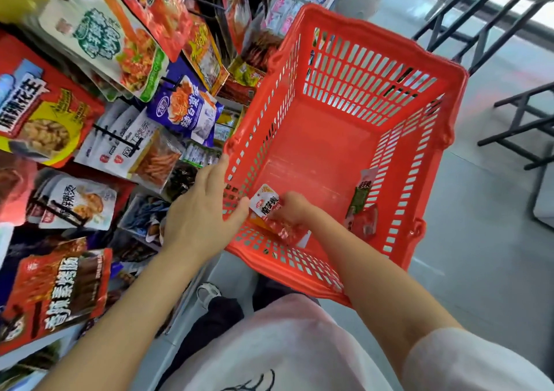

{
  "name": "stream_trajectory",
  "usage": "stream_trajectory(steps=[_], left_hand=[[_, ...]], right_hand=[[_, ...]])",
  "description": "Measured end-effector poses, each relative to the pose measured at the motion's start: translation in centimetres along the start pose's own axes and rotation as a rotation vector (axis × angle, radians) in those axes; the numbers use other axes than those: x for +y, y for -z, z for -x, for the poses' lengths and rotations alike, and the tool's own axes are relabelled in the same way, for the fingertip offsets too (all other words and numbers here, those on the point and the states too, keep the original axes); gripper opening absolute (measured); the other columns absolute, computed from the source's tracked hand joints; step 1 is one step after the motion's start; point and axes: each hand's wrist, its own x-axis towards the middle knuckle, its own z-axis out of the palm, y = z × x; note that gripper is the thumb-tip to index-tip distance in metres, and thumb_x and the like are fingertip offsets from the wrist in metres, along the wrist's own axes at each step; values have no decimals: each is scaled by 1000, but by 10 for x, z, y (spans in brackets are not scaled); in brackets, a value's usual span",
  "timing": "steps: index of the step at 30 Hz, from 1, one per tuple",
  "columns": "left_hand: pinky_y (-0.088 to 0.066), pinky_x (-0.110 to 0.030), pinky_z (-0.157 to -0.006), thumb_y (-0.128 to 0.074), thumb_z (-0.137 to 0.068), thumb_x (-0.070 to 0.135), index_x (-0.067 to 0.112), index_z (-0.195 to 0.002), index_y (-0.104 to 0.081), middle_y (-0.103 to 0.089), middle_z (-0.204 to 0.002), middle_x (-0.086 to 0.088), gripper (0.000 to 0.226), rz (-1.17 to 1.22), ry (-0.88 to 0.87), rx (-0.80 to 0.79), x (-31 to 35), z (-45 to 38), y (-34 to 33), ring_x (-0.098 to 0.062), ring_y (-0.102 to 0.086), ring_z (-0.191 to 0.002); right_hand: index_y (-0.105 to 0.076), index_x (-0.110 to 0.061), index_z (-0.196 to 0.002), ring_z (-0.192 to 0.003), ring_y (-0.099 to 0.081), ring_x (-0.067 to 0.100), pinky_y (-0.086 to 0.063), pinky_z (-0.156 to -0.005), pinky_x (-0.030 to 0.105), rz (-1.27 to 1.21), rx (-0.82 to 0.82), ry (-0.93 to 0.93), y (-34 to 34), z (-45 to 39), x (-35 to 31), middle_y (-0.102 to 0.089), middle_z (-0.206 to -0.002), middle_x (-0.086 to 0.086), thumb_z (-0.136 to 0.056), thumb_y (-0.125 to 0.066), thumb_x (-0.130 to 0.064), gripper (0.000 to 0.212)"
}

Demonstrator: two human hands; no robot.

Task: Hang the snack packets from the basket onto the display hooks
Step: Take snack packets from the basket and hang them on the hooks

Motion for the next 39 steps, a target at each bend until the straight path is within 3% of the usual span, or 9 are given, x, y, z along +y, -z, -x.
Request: stream_trajectory(steps=[2,4,6,10,22,27,30,36,39], left_hand=[[-50,-42,-71,-53,-98,47,11,-144,-45,-58,-134,-14,59,4,-24,83,-2,-7,3,-38,-65,-106],[-52,-44,-68,-47,-92,52,8,-128,-53,-60,-121,-16,57,24,-64,155,-3,-14,5,-39,-64,-99],[-52,-50,-81,-51,-90,51,9,-137,-46,-48,-137,-18,63,3,-104,140,2,-19,1,-40,-56,-115],[-31,-52,-115,-59,-89,55,9,-160,-12,-4,-166,-21,97,-141,-152,48,11,-18,-13,-39,-23,-149],[-35,-52,-113,-52,-91,62,2,-159,1,7,-167,-22,105,-206,-130,18,14,-15,-13,-40,-18,-151],[-36,-52,-112,-50,-91,63,2,-159,1,8,-166,-22,105,-212,-138,21,13,-17,-14,-39,-18,-151],[-35,-51,-113,-47,-91,65,4,-159,5,12,-167,-20,106,-214,-137,22,12,-16,-15,-38,-16,-152],[-35,-50,-114,-45,-92,66,7,-159,10,16,-167,-16,105,-207,-139,10,13,-16,-13,-36,-14,-153],[-35,-47,-115,-47,-93,66,12,-159,14,24,-166,-10,105,-166,-157,-22,9,-17,-9,-32,-8,-155]], right_hand=[[-67,-6,-96,-74,-57,21,-37,-60,29,-69,52,-2,20,7,1,-62,-81,5,-90,-74,-31,26],[-67,-6,-96,-83,-59,23,-38,-66,29,-64,76,-4,47,20,5,-62,-90,8,-93,-71,-30,24],[-68,-5,-97,-86,-63,27,-44,-68,32,9,57,-41,70,36,12,-64,-93,12,-93,-70,-29,25],[-73,-5,-99,-85,-68,30,-46,-67,31,301,50,-188,89,66,30,-72,-96,11,-87,-73,-36,32],[-63,-19,-128,-123,-58,31,-48,-98,39,642,155,-218,50,78,51,-61,-132,11,-86,-72,-37,47],[-65,-11,-119,-105,-65,29,-44,-76,30,282,167,-174,55,76,55,-68,-117,12,-82,-79,-31,44],[-65,-7,-116,-97,-63,26,-38,-71,26,-56,305,-93,58,70,48,-69,-109,12,-82,-82,-28,43],[-61,-6,-114,-59,-63,4,-51,-59,21,-634,317,-29,54,61,21,-66,-84,-2,-92,-74,-18,28],[-56,-5,-127,-90,-67,18,-56,-83,35,-469,346,-97,40,47,24,-67,-113,8,-89,-77,-21,46]])
